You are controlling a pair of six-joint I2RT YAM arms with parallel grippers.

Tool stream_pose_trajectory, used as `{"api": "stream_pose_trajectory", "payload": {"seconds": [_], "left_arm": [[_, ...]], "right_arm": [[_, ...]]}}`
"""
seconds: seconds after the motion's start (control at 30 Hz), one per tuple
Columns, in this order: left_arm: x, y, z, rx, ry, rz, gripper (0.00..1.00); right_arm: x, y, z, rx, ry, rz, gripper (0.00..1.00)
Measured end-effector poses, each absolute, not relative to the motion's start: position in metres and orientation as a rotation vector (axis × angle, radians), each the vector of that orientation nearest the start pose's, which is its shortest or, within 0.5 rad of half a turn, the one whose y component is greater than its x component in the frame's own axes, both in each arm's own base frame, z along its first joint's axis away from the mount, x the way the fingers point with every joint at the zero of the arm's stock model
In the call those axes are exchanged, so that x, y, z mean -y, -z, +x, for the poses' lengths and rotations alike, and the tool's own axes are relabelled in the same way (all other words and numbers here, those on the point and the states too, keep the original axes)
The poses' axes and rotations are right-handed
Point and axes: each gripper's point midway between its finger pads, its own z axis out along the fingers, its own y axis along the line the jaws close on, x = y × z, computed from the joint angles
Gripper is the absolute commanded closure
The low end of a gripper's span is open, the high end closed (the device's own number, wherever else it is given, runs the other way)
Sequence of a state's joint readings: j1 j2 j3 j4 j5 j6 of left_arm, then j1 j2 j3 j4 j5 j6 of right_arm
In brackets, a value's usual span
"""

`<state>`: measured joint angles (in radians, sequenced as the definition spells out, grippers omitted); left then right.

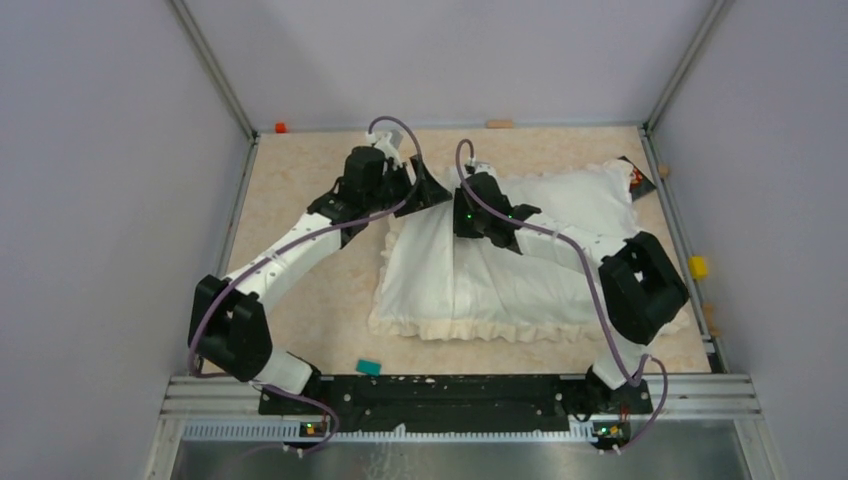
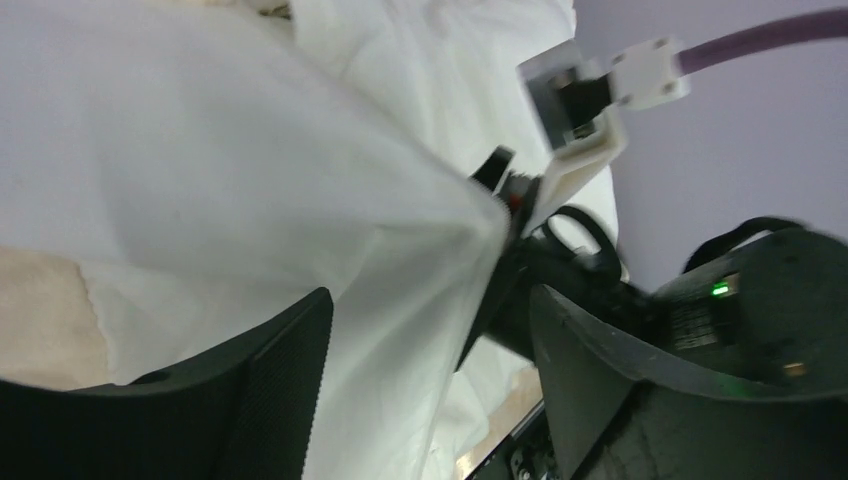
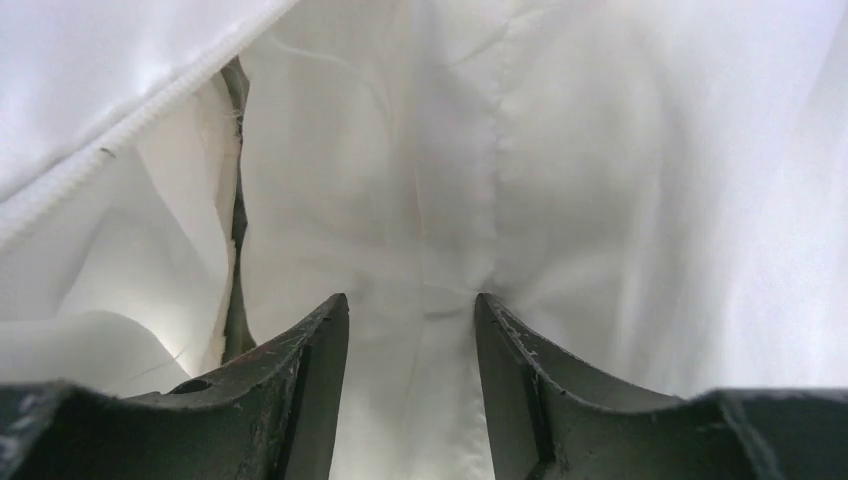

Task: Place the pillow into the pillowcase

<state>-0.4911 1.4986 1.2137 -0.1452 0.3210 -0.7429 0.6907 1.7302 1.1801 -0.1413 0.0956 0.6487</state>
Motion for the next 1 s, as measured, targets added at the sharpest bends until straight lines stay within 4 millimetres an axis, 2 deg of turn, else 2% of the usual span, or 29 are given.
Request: {"api": "stream_pose_trajectory", "payload": {"seconds": [0.1, 0.17, 0.23, 0.37, 0.47, 0.57, 0.6, 0.7, 0.87, 1.0], "left_arm": [[0.274, -0.228, 0.342, -2.182, 1.055, -0.057, 0.22], [0.265, -0.224, 0.331, -2.186, 1.033, -0.065, 0.29], [0.259, -0.224, 0.324, -2.179, 1.021, -0.071, 0.36], [0.252, -0.218, 0.311, -2.181, 1.014, -0.073, 0.38], [0.252, -0.2, 0.301, -2.226, 1.006, -0.073, 0.44], [0.251, -0.178, 0.288, -2.281, 0.994, -0.084, 0.5], [0.25, -0.172, 0.284, -2.298, 0.991, -0.09, 0.49], [0.249, -0.164, 0.279, -2.324, 0.987, -0.101, 0.38], [0.257, -0.166, 0.281, -2.32, 0.981, -0.076, 0.4], [0.268, -0.166, 0.298, -2.319, 0.918, -0.039, 0.4]], "right_arm": [[-0.301, -0.126, 0.353, -2.306, -0.608, 0.028, 0.58], [-0.292, -0.134, 0.345, -2.302, -0.601, 0.045, 0.66], [-0.287, -0.144, 0.344, -2.282, -0.59, 0.058, 0.69], [-0.279, -0.149, 0.342, -2.275, -0.547, 0.053, 0.6], [-0.277, -0.141, 0.334, -2.31, -0.482, 0.002, 0.56], [-0.285, -0.136, 0.324, -2.327, -0.424, -0.08, 0.54], [-0.29, -0.134, 0.319, -2.33, -0.41, -0.111, 0.53], [-0.297, -0.129, 0.31, -2.342, -0.371, -0.177, 0.54], [-0.294, -0.113, 0.313, -2.371, -0.283, -0.194, 0.74], [-0.287, -0.113, 0.314, -2.371, -0.239, -0.183, 0.93]]}}
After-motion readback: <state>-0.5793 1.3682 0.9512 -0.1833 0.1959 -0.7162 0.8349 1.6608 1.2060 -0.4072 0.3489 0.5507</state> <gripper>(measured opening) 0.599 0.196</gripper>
